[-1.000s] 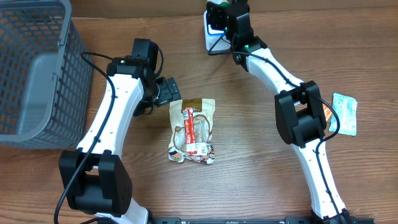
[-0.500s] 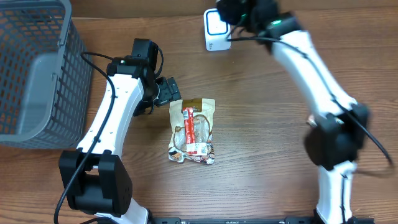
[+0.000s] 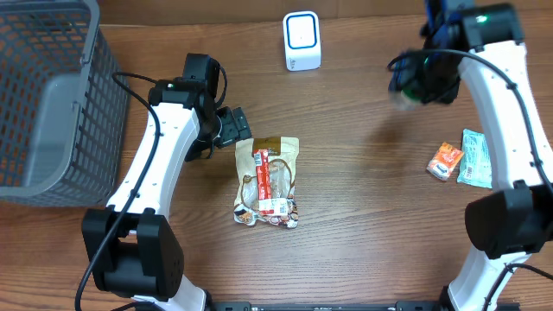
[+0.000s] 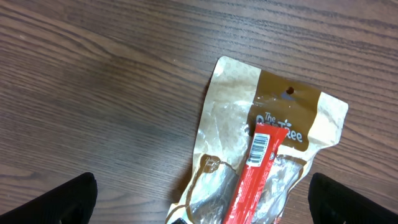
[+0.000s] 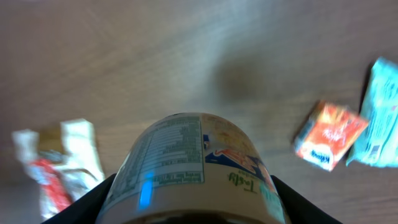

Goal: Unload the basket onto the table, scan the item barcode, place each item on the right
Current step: 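Carry the jar right and set it down by the orange pack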

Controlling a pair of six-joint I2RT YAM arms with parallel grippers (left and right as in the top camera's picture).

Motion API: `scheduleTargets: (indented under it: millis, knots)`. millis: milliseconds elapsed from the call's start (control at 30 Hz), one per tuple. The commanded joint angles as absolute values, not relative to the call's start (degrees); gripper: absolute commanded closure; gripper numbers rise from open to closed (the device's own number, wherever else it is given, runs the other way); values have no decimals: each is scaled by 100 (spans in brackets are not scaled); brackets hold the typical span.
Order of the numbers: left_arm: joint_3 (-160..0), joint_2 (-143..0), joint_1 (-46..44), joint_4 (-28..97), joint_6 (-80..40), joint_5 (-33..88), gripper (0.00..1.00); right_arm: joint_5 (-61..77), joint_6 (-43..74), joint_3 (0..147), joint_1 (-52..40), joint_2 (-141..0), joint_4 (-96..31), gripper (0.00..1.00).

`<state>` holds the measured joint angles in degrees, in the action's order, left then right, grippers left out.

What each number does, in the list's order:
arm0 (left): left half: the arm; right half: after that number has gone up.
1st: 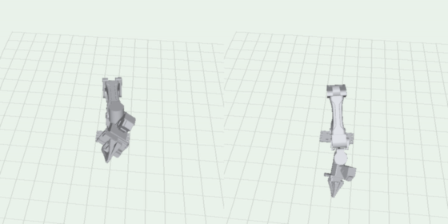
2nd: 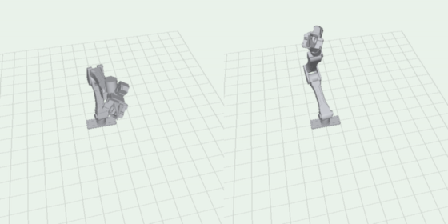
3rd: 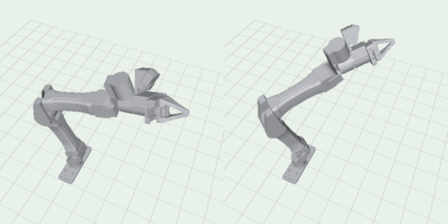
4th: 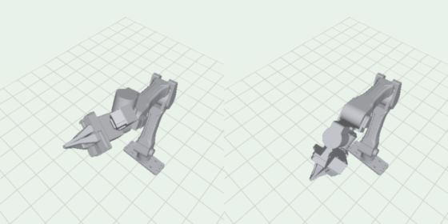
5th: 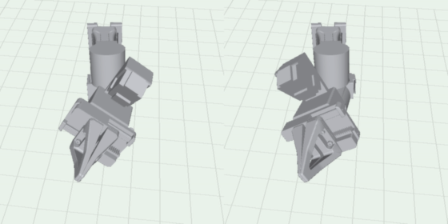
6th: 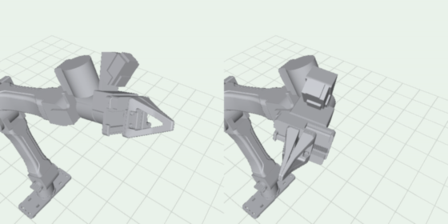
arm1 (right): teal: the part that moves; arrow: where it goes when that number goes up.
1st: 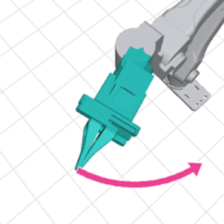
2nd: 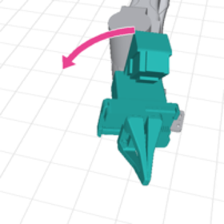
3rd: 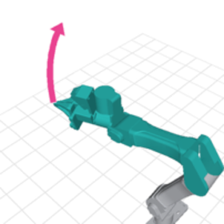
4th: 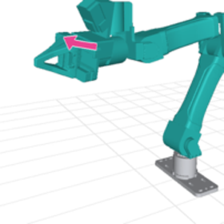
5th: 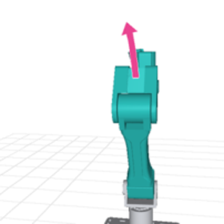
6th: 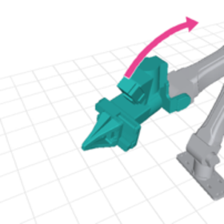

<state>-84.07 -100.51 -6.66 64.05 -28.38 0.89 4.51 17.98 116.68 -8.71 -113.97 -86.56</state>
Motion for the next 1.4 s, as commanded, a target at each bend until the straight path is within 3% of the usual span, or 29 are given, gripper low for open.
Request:
scheduleTargets:
  millis: [0,433,500,533,600,1000,1200,1367]
  knots:
    - [-8527,-9922,-676,6405,-2871,108,0,460,1601,10951,-893,-11417,-8458,96]
    - [-8527,-9922,-676,6405,-2871,108,0,-613,1625,8436,-891,-11417,-6613,90]
    - [-8527,-9922,-676,6405,-2871,108,1,-797,1623,8296,-891,-11417,-6495,82]
    - [-8527,-9922,-676,6405,-2871,108,0,-823,1623,8241,-891,-11417,-6471,63]
    - [-8527,-9922,-676,6405,-2871,108,0,-814,1623,8160,-891,-11417,-6434,46]
    - [-8527,-9922,-676,6405,-2871,108,0,-1114,1625,8138,-891,-11417,-6521,27]
    - [-8527,-9922,-676,6405,-2871,108,0,-1114,1623,8138,-891,-11417,-6508,11]
    - [-8527,-9922,-676,6405,-2873,108,0,-1114,1627,8455,-886,-11257,-6678,11]
